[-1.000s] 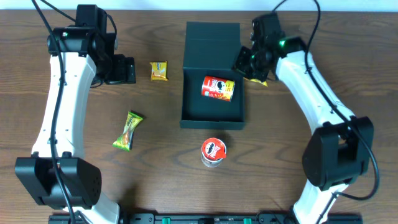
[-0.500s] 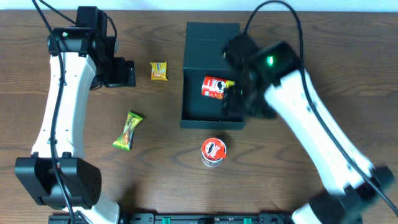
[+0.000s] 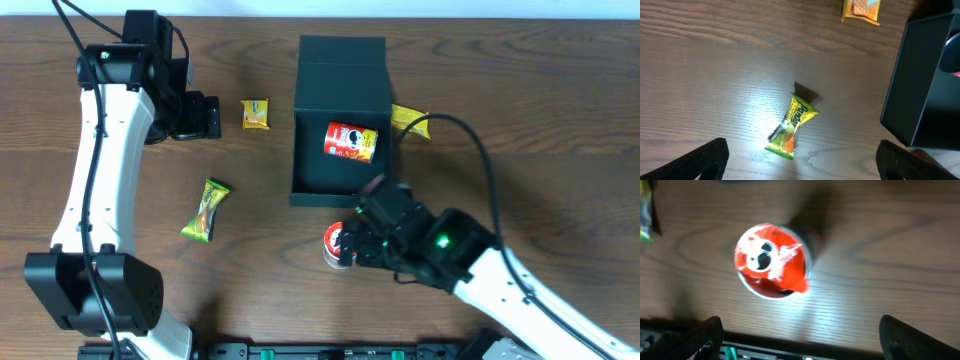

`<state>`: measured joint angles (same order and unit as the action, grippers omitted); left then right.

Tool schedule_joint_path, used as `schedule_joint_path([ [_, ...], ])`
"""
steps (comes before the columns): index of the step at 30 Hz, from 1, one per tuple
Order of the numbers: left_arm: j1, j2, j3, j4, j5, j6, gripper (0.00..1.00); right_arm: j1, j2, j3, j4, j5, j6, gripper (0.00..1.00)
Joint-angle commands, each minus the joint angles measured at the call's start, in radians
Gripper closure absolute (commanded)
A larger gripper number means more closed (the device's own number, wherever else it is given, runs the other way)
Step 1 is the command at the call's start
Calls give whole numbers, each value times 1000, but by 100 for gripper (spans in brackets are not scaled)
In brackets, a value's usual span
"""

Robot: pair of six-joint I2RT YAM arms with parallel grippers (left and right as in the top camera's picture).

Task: Pack container
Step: 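Move the right gripper to the front red Pringles can and grasp it, then lift the front can and place it into the black box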

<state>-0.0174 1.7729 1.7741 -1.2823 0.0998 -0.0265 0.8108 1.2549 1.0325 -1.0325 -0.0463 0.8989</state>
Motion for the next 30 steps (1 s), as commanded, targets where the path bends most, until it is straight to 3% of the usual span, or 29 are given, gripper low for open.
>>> schedule_joint_path([
  [1,-4,-4,11,-7,6,-4,4,35,32,-15,40,7,51,1],
  [11,-4,-4,11,-4,5,-4,4,37,247,-14,173,34,35,1],
  [19,-4,-4,11,-4,5,-4,4,6,264,-14,229,50,-4,2],
  [20,-4,-4,11,-4,5,-4,4,-1,264,-14,229,51,-18,4],
  [26,-4,-4,11,-5,5,-4,4,-35,268,-14,229,49,-33,39],
  [30,-4,-4,11,-5,5,-4,4,-45,267,-11,244,18,-33,38],
])
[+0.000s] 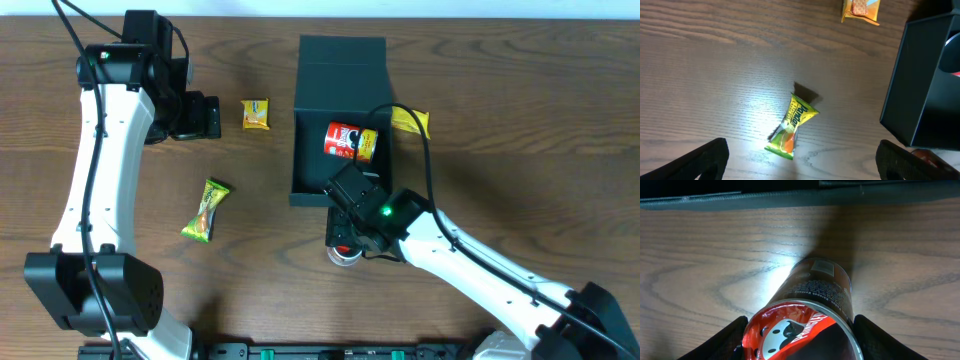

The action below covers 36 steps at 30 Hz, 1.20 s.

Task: Pack container
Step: 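Lift the front can and place it into the black box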

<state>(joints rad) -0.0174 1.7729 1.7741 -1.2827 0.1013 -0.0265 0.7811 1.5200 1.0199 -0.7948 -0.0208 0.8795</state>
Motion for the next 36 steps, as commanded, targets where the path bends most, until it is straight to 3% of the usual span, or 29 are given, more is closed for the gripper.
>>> schedule_joint_path([
  [1,-4,-4,11,-4,3,-4,4,-18,2,6,12,-24,-13,38],
  [9,-4,-4,11,-6,3,-4,4,-79,3,89,31,-121,-62,37],
  [20,-4,-4,11,-7,3,-4,4,-301,2,121,244,-507,-85,37],
  [28,-4,-4,9,-7,3,-4,4,-437,3,121,248,-539,-66,37],
  [36,-4,-4,-5,-7,2,-4,4,-452,5,109,301,-476,108,39],
])
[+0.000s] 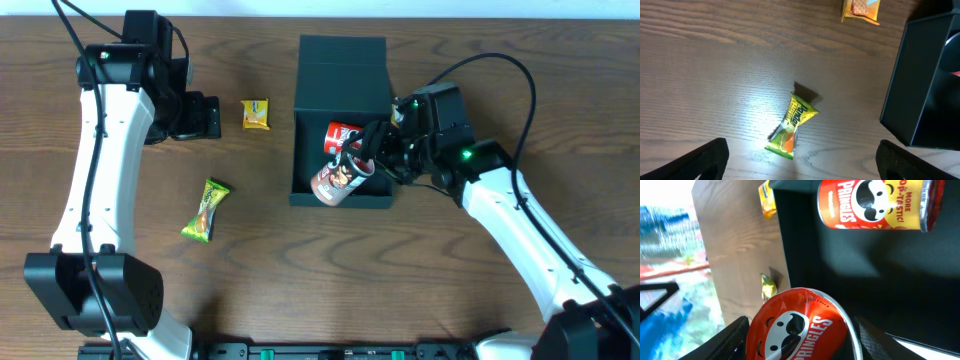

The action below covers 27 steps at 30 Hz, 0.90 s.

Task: Pack container
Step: 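Lift the front can and place it into the black box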

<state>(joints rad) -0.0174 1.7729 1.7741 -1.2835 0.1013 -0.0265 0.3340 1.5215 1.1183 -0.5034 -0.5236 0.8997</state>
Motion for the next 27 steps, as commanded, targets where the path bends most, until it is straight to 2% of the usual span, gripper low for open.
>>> schedule_joint_path([
  [1,-4,-4,-6,-6,0,-4,5,-5,3,7,14,29,110,38],
  [8,-4,-4,-6,-6,0,-4,4,8,3,-63,61,121,290,40],
  [15,-4,-4,-6,-11,0,-4,4,6,3,-230,224,105,494,43],
  [18,-4,-4,-6,-10,-1,-4,5,3,3,-278,288,109,534,42],
  [19,-4,-4,-6,-10,-1,-3,4,-1,3,-280,291,115,531,41],
  [23,-4,-4,-6,-10,-1,-3,4,-8,3,-280,324,136,531,24],
  [27,-4,-4,-6,-10,-1,-4,4,-19,3,-280,367,146,524,16],
])
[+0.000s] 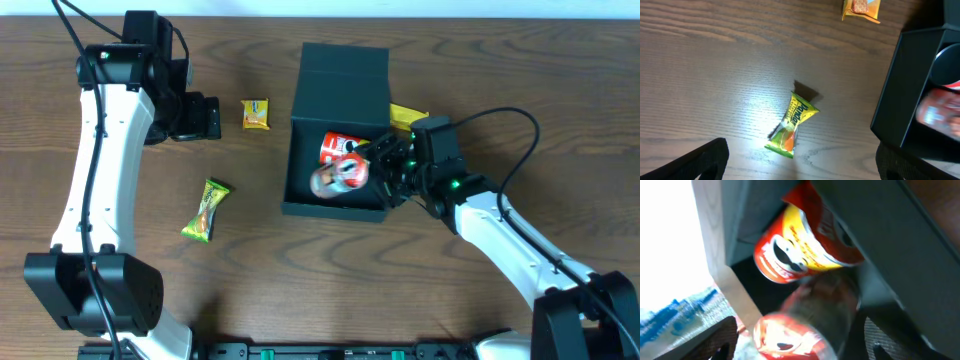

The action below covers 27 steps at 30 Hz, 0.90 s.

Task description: Pack container

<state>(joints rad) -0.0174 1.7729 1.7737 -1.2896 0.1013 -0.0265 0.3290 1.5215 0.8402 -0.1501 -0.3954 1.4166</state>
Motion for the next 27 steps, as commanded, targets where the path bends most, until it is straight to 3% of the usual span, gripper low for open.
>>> schedule_joint_path([
  [1,-4,-4,-6,-4,-2,-3,5,-19,3,-2,26,18,7,16],
  [3,-4,-4,-6,-3,-2,-3,5,-31,3,-2,57,4,-3,20],
  [4,-4,-4,-6,-3,-2,-4,5,-39,3,-2,74,-11,-12,28],
  [5,-4,-4,-6,-3,-2,-3,5,-45,3,-2,87,-31,-13,39],
  [7,-4,-4,-6,-3,-2,-3,5,-56,3,-2,131,-85,-32,72],
  [9,-4,-4,-6,-2,-2,-4,4,-64,3,-2,206,-172,-66,99],
  [14,-4,-4,-6,13,-1,-4,5,-49,3,-2,235,-294,-137,99],
  [27,-4,-4,-6,18,-1,-4,4,92,60,-2,150,-206,-214,99],
])
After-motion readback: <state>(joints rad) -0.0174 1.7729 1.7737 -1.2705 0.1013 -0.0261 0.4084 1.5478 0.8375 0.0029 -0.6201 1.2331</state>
